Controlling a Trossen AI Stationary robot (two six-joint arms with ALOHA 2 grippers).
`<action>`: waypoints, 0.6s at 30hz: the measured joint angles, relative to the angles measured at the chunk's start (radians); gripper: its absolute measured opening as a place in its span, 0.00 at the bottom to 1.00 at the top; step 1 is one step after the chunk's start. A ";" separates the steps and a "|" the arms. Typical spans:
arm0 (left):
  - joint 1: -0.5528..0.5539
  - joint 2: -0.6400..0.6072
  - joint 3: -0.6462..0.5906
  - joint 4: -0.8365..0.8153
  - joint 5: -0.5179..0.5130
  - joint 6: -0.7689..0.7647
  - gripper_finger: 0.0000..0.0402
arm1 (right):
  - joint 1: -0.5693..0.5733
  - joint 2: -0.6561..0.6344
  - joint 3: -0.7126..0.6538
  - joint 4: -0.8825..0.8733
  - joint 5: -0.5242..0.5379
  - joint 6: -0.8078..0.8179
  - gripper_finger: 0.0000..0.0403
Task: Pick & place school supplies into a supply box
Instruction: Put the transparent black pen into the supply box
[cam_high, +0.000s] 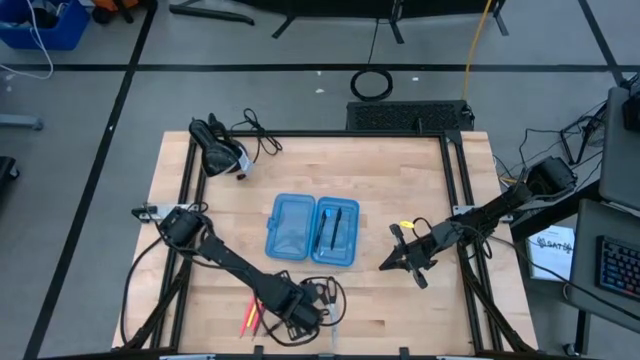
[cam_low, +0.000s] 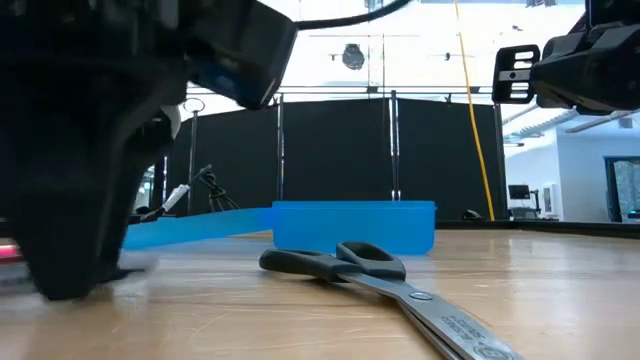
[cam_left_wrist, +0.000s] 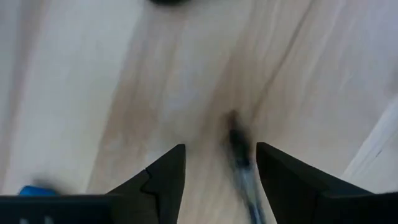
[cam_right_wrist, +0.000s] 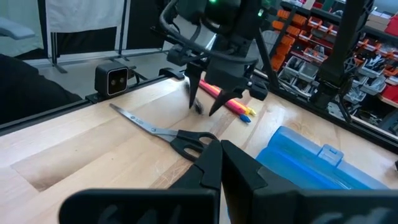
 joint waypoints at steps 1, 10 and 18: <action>-0.002 0.002 0.000 0.000 0.004 0.006 0.49 | 0.000 0.000 0.000 0.001 0.000 0.000 0.00; -0.004 0.002 -0.016 0.037 -0.011 -0.020 0.49 | 0.000 0.000 0.000 0.000 0.000 0.008 0.00; -0.001 0.029 -0.018 0.049 0.000 -0.148 0.49 | 0.000 0.000 0.000 -0.004 0.000 0.008 0.00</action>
